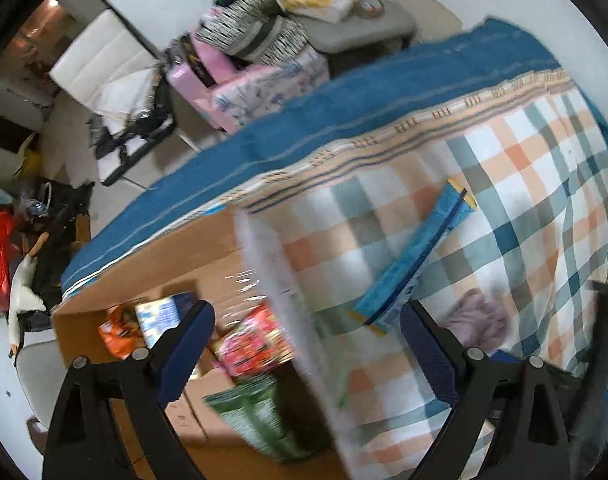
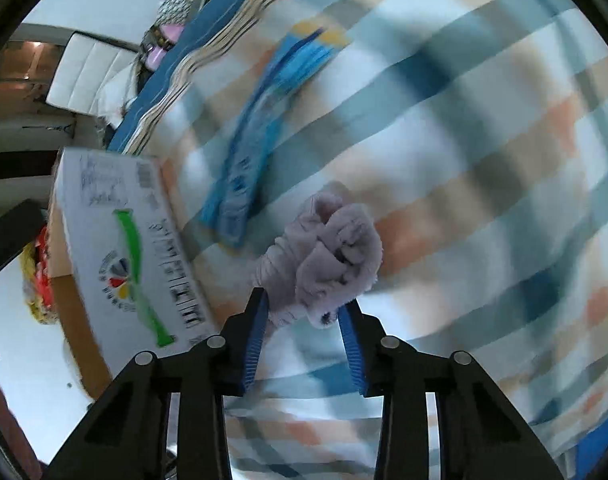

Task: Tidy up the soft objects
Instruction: 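Grasp the blue tube packet with the left tool while the right tool grasps the lilac sock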

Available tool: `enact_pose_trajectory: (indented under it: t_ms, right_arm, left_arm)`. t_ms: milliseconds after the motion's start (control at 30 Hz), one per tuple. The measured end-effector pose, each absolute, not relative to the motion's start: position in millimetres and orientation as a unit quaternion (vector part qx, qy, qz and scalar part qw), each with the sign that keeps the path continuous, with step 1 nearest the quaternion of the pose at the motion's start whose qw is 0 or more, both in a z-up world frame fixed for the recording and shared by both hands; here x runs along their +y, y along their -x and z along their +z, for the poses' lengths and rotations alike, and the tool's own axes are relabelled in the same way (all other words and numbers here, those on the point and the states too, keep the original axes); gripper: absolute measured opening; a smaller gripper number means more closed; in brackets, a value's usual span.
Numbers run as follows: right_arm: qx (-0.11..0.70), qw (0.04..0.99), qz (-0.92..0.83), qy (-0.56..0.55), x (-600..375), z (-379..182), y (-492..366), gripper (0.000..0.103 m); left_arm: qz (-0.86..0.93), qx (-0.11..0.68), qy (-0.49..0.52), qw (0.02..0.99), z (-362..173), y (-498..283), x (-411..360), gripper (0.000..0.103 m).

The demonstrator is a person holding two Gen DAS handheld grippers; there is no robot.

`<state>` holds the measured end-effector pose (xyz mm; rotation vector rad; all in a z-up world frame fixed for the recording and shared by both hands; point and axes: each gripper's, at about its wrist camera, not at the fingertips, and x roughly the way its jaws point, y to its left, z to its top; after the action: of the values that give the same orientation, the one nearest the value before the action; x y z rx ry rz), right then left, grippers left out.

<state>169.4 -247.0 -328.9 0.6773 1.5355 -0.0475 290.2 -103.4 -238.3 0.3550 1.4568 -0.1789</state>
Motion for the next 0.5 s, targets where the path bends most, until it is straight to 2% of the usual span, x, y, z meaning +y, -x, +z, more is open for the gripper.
enact_pose_trajectory:
  t_ms: [167, 267, 500]
  right_arm:
    - [0.677, 0.657, -0.037, -0.33, -293, -328, -161, 0.038]
    - [0.671, 0.656, -0.045, -0.343, -306, -328, -163, 0.05]
    - [0.668, 0.64, -0.043, -0.378, -294, -332, -153, 0.054]
  left_arm:
    - [-0.055, 0.676, -0.209, 0.704, -279, -302, -133, 0.097]
    - [-0.036, 0.681, -0.241, 0.691, -289, -302, -138, 0.097]
    - [-0.067, 0.634, -0.27, 0.722, -237, -293, -146, 0.097]
